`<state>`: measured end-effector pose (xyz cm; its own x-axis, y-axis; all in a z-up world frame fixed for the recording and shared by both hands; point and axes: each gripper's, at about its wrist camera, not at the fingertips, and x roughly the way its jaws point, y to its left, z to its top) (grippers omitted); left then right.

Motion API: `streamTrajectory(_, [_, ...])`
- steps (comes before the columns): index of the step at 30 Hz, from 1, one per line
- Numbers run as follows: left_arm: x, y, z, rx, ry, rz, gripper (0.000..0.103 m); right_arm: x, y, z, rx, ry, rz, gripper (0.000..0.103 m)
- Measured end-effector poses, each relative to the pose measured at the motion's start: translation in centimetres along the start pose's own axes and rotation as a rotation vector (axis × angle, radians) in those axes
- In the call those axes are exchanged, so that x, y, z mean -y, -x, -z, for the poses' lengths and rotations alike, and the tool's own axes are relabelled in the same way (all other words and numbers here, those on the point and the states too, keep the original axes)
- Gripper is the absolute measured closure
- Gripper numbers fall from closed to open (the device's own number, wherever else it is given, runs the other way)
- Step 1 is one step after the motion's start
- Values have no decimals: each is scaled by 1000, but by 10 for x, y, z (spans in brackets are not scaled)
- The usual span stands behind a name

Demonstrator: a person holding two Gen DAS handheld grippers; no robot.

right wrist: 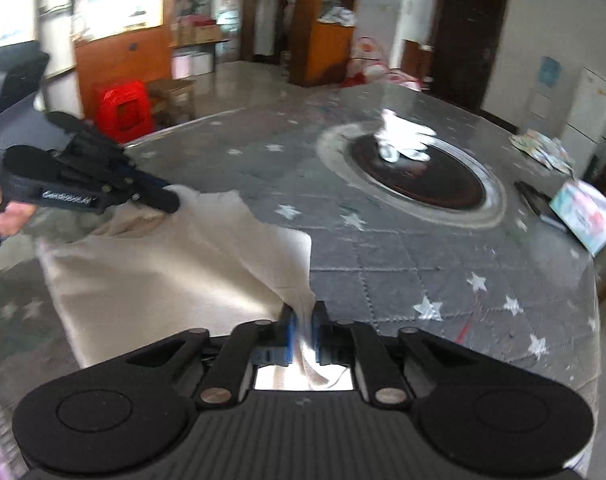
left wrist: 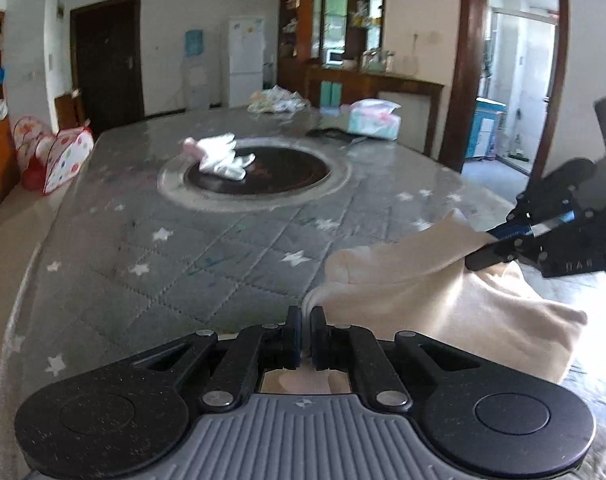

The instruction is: Fold clothes

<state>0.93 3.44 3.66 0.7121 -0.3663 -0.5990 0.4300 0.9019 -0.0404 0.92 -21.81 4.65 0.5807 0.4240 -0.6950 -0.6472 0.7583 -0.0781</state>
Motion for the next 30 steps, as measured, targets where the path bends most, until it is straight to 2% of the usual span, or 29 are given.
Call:
streamTrajectory(4, [-2,-8,0,-7,14,-22,97,12,-18,11,24,-92,52,75])
streamTrajectory(8, [-3,-13,1,-8,9,-45,96,27,-15,17,46,-180,63,69])
streamTrajectory(12, [-8,-11,0,-11,30,-71,90,31,-1,21,51,-182,89,69])
streamTrajectory(17, [-18,-7,-2,-5,81,-118,91,32,11,30,43,-202,131,70])
streamTrajectory(22, [-3,18,-6,36,86,-60,90,31,18,35,46,-224,114,76])
streamTrajectory(30, [34,28,15,22,56,22,90,21,25,44,40,-231,93,75])
